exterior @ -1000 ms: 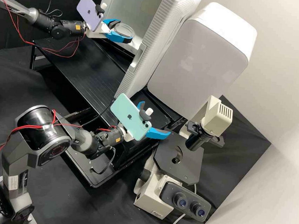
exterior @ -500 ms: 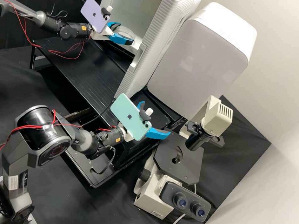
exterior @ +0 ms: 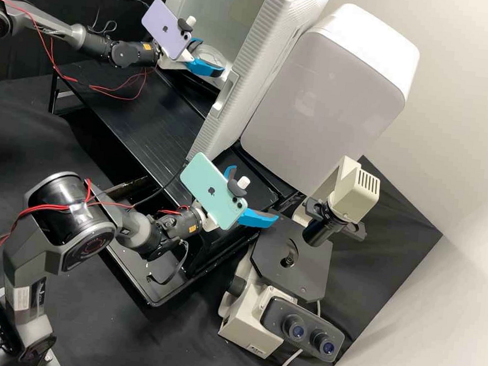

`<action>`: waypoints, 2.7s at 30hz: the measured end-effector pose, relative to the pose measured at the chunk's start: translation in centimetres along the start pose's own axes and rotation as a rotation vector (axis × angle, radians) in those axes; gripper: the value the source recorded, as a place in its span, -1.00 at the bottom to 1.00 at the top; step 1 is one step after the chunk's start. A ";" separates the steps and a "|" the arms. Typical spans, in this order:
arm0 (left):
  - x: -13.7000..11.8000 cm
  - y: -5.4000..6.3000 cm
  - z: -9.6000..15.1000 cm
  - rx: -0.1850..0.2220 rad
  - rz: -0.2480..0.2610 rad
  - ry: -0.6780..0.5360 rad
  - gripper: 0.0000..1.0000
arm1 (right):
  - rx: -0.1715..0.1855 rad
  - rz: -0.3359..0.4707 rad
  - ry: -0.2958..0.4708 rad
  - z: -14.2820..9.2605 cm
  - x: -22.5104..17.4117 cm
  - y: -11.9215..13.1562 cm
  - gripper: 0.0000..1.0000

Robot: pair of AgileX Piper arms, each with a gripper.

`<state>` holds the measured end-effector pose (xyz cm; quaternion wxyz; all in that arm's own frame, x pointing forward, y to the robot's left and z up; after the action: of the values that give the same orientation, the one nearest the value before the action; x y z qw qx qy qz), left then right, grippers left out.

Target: Place the petri dish in the incubator

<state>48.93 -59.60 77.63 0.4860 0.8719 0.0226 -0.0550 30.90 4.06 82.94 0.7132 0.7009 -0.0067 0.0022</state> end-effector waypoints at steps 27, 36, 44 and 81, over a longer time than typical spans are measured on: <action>2.1 0.5 0.6 -0.020 -0.021 0.060 -1.00 | 0.000 0.000 0.000 0.0 0.0 0.0 1.00; 2.4 0.4 0.7 0.003 -0.023 0.050 -1.00 | 0.000 0.000 0.000 0.0 0.0 0.0 1.00; 2.6 0.3 0.8 0.002 -0.022 0.046 1.00 | 0.000 0.000 0.000 0.0 0.0 0.0 1.00; 2.8 -1.0 -0.2 0.060 0.046 0.041 1.00 | 0.000 0.000 0.000 0.0 0.0 0.0 1.00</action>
<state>51.65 -58.93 76.61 0.4602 0.8873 0.0109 -0.0264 30.90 4.06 82.94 0.7132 0.7009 -0.0067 0.0022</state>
